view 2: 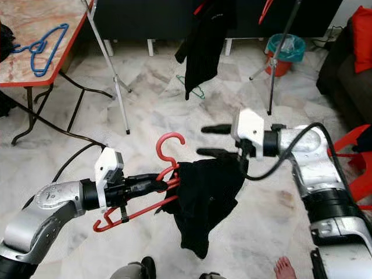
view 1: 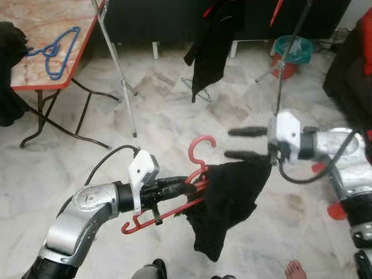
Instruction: Hang hanger
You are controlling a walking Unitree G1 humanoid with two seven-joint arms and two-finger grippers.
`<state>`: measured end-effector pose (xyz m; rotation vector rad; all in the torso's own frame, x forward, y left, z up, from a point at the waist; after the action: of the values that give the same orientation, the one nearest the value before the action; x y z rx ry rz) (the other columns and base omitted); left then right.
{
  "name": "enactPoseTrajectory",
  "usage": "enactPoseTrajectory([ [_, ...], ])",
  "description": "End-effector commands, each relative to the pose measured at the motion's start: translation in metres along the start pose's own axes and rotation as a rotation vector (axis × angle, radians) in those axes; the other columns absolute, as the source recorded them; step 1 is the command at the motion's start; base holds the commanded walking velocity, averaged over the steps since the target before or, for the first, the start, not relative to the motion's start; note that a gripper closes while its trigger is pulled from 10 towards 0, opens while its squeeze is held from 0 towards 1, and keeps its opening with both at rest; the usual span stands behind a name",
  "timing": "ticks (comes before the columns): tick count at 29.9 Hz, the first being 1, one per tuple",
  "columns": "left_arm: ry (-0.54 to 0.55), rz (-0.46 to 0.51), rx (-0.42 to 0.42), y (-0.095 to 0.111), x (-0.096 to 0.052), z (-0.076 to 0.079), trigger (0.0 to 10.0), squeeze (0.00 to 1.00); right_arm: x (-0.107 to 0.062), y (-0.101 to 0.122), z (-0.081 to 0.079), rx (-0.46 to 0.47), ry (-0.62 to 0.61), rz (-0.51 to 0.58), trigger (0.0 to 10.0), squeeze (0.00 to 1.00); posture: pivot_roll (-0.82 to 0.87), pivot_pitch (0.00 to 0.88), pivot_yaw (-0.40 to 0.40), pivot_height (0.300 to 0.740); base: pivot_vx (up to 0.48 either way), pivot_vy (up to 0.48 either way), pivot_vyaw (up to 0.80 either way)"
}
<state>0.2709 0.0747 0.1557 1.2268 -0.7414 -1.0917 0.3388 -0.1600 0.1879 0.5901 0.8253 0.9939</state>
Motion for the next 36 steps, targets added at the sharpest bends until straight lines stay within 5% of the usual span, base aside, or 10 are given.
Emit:
enactPoseTrajectory([
  [1, -0.03, 0.028, 0.015, 0.004, 0.0, 0.005, 10.0, 0.0, -0.01, -0.007, -0.001, 0.001, 0.016, -0.042, 10.0, 0.0, 0.01, 0.154, -0.001, 0.74, 0.0, 0.0, 0.0],
  [4, -0.032, 0.026, 0.014, 0.004, 0.0, 0.006, 10.0, 0.0, -0.015, -0.012, 0.006, 0.006, -0.016, -0.077, 10.0, 0.09, 0.01, 0.154, -0.001, 0.74, 0.0, 0.0, 0.0],
  [5, -0.033, 0.026, 0.013, 0.003, 0.0, 0.006, 10.0, 0.0, -0.018, -0.012, 0.009, 0.02, -0.028, -0.075, 10.0, 0.98, 0.01, 0.149, -0.002, 0.74, 0.0, 0.0, 0.0],
  [6, -0.034, 0.025, 0.012, 0.003, 0.0, 0.006, 10.0, 0.0, -0.02, -0.012, 0.01, 0.038, -0.028, -0.065, 10.0, 1.0, 0.01, 0.149, -0.002, 0.74, 0.0, 0.0, 0.0],
  [13, -0.036, 0.02, 0.011, 0.003, -0.002, 0.005, 10.0, 0.0, -0.032, -0.03, -0.014, 0.115, 0.125, -0.124, 10.0, 1.0, 0.01, 0.152, 0.002, 0.74, 0.0, 0.0, 0.0],
  [26, -0.059, 0.012, -0.003, 0.002, -0.002, 0.01, 10.0, 0.0, -0.01, -0.04, -0.008, 0.041, 0.066, -0.174, 10.0, 1.0, 0.02, 0.17, 0.011, 0.74, 0.0, 0.0, 0.0],
  [30, -0.062, 0.006, -0.007, 0.0, -0.002, 0.011, 10.0, 0.0, -0.008, -0.039, -0.006, 0.038, 0.068, -0.168, 10.0, 0.66, 0.02, 0.17, 0.011, 0.74, 0.0, 0.0, 0.0],
  [31, -0.063, 0.006, -0.007, 0.0, -0.002, 0.012, 10.0, 0.0, -0.008, -0.039, -0.008, 0.036, 0.079, -0.17, 10.0, 0.15, 0.02, 0.176, 0.012, 0.74, 0.0, 0.0, 0.0],
  [32, -0.065, 0.006, -0.008, 0.0, -0.002, 0.012, 10.0, 0.0, -0.008, -0.041, -0.01, 0.031, 0.088, -0.174, 10.0, 0.0, 0.02, 0.176, 0.011, 0.74, 0.0, 0.0, 0.0],
  [36, -0.067, 0.007, -0.009, 0.001, -0.002, 0.013, 10.0, 0.0, -0.005, -0.043, -0.013, 0.036, 0.096, -0.176, 10.0, 0.0, 0.02, 0.177, 0.012, 0.74, 0.0, 0.0, 0.0],
])
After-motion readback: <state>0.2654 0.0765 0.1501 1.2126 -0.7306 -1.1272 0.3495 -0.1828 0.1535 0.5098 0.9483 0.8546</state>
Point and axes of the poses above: a point about 5 cm out from each wrist's last joint towards the gripper, its own x axis pointing out of the wrist towards the gripper, its own y axis along the axis of the wrist's last joint, z = x × y, the point moved 5 cm from there along x, pointing out of the wrist towards the gripper, and after that the axes turned 13 degrees about -x, right-handed, at the moved point
